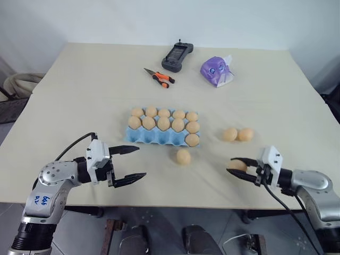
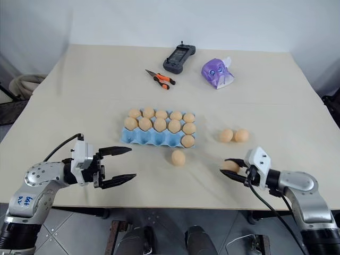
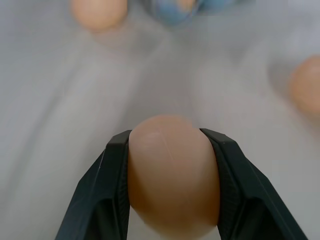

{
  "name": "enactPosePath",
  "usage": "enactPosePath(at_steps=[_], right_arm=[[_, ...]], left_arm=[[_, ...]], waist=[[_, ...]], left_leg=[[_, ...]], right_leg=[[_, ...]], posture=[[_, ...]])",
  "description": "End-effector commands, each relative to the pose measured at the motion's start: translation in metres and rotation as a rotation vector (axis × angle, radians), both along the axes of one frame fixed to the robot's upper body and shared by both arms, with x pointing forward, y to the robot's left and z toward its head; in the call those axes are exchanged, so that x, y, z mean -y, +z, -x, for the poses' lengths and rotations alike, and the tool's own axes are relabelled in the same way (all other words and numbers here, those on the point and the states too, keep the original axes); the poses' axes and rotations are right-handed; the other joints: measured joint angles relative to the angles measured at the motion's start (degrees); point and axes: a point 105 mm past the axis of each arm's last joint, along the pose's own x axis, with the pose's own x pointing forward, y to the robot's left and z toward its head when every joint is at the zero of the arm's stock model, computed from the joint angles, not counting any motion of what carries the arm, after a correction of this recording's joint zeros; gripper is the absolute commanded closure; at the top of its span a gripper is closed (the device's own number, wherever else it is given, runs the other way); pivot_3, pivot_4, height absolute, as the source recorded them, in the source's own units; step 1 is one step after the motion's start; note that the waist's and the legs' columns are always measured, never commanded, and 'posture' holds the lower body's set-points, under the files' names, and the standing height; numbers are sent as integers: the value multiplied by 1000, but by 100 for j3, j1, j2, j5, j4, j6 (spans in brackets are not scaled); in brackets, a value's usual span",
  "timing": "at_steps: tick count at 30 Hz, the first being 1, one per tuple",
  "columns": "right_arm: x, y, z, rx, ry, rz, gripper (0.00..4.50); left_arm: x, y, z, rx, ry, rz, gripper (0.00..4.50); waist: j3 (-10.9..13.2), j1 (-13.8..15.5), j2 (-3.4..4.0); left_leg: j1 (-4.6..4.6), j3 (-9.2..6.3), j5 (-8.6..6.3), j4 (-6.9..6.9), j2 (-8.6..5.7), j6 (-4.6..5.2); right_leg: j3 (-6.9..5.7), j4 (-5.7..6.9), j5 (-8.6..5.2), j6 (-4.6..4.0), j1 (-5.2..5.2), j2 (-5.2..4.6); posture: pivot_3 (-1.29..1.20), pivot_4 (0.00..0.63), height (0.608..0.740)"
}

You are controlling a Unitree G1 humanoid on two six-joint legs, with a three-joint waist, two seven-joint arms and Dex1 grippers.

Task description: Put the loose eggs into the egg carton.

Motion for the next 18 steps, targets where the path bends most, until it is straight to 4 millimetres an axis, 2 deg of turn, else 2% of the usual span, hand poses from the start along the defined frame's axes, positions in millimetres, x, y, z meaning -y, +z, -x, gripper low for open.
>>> enactPosePath(at_steps=[1, 4, 8, 12, 18], right_arm=[[-57, 42, -4, 114, 136, -106, 2830], [-96, 57, -18, 151, 160, -154, 2830], [-133, 58, -35, 166, 179, -139, 2830], [-148, 48, -53, 174, 158, -100, 2830], [-150, 44, -64, 196, 133, -91, 677]], left_arm=[[-15, 12, -10, 44, 107, 48, 0], [-26, 10, -12, 41, 173, 60, 0], [-38, 7, -11, 33, 242, 63, 0], [-42, 6, -6, 36, 271, 60, 0], [-41, 6, -1, 40, 298, 66, 0]], waist=[[0, -51, -1], [0, -52, 0], [1, 18, -2], [1, 51, -3], [1, 16, -3]], left_leg=[[1, -1, 2, 0, 5, -4], [1, -11, 10, -2, 9, -17], [-14, -9, 9, -3, 5, -15], [-18, 3, 6, -2, -2, -11], [-19, 4, 7, -1, 0, -12]], right_leg=[[0, 6, 1, -1, -3, 5], [-4, 33, -4, -11, -16, 10], [-12, 32, -8, -17, -31, 0], [-13, 30, -9, -16, -38, -3], [-15, 34, -10, -17, -39, -5]], posture=[[0, 150, 740], [0, 150, 740], [0, 150, 740], [0, 150, 740], [0, 150, 740]])
